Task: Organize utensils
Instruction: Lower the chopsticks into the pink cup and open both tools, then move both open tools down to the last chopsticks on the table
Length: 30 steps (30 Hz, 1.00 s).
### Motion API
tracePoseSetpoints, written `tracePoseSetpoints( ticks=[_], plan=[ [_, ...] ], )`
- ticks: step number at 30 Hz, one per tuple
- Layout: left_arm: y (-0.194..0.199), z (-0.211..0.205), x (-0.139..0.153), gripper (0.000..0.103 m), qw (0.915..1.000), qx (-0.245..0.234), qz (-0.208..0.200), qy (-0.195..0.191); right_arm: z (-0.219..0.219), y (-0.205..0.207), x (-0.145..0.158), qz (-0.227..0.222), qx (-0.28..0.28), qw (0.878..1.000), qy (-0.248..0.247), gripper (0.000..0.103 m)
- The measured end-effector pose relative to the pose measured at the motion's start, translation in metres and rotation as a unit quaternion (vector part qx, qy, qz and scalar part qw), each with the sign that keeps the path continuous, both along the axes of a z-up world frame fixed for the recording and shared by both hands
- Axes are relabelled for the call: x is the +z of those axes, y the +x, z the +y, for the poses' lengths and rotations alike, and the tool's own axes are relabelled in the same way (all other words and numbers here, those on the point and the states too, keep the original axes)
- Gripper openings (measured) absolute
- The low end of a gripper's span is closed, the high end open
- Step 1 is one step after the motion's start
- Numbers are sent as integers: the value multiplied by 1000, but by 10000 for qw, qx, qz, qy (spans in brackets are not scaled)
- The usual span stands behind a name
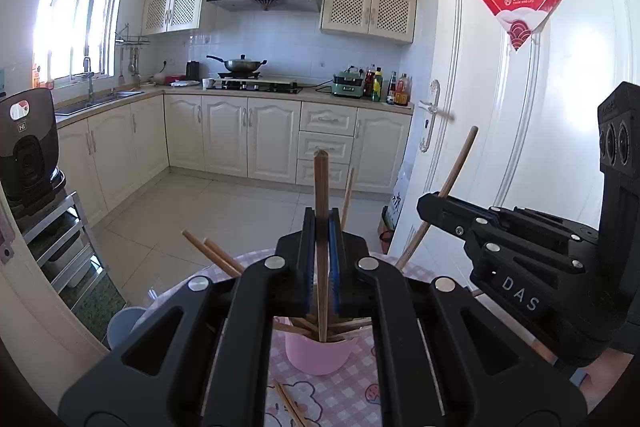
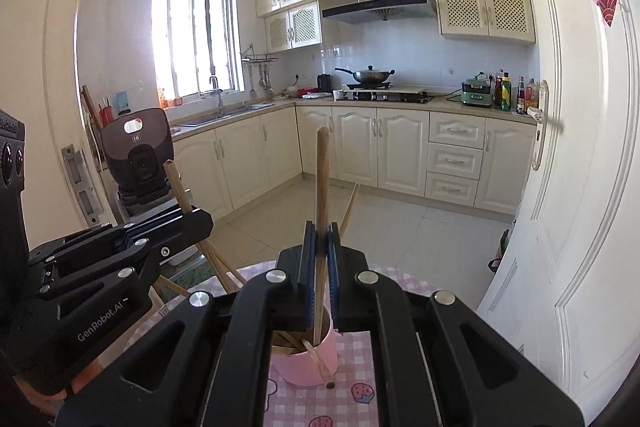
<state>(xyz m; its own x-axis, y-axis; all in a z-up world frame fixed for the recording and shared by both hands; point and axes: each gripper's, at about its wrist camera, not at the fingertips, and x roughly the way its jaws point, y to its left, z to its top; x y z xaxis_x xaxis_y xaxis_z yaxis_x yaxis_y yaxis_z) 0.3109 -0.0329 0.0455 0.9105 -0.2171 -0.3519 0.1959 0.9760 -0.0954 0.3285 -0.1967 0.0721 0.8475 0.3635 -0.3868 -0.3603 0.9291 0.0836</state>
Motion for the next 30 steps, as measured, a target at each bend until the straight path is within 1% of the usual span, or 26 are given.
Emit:
tracePoseSetpoints(
  ticks=[4, 7, 9, 12, 15, 19, 21, 22, 23, 24, 25, 26, 28, 30],
  plan=[
    [2, 0, -9, 6, 9998, -63, 155, 79, -1, 1, -4, 150, 52, 9999, 34, 5],
    [0, 0, -13, 7, 9997, -38, 175, 138, 0, 1, -4, 200, 58, 9998, 4, 5],
    [-3, 2, -14, 7, 9999, -5, 130, 73, -1, 1, -3, 184, -2, 9998, 19, 5],
    [-5, 3, -13, 7, 9999, 36, 127, 92, -5, -1, -1, 183, 8, 9997, 136, 5],
    [-9, 4, -10, 7, 9999, 37, 105, 42, -6, -4, 0, 180, 14, 9997, 149, 6],
    [-17, 5, -8, 8, 9999, 49, 21, 115, -10, -9, 2, 165, 25, 9996, 214, 6],
    [-21, 5, -7, 10, 9999, 61, -18, 156, -10, -14, 2, 139, 22, 9996, 227, 7],
    [-23, 5, -6, 18, 9998, 66, -34, 178, -11, -16, 3, 126, 34, 9996, 243, 9],
    [-26, 6, -6, 34, 9997, 95, -60, 198, -10, -19, 5, 102, 37, 9996, 256, 11],
    [-30, 7, -5, 45, 9997, 126, -100, 205, -9, -22, 6, 74, 37, 9996, 265, 13],
    [-35, 8, -3, 59, 9994, 171, -201, 205, -9, -24, 8, 55, 43, 9996, 271, 18],
    [-41, 9, -1, 59, 9990, 216, -329, 218, -9, -28, 9, 27, 53, 9996, 269, 21],
    [-48, 9, 3, 59, 9983, 283, -406, 299, -9, -34, 12, -58, 51, 9996, 254, 23],
    [-56, 12, 7, 59, 9976, 375, -507, 295, -9, -43, 16, -149, 47, 9995, 271, 26]
  ],
)
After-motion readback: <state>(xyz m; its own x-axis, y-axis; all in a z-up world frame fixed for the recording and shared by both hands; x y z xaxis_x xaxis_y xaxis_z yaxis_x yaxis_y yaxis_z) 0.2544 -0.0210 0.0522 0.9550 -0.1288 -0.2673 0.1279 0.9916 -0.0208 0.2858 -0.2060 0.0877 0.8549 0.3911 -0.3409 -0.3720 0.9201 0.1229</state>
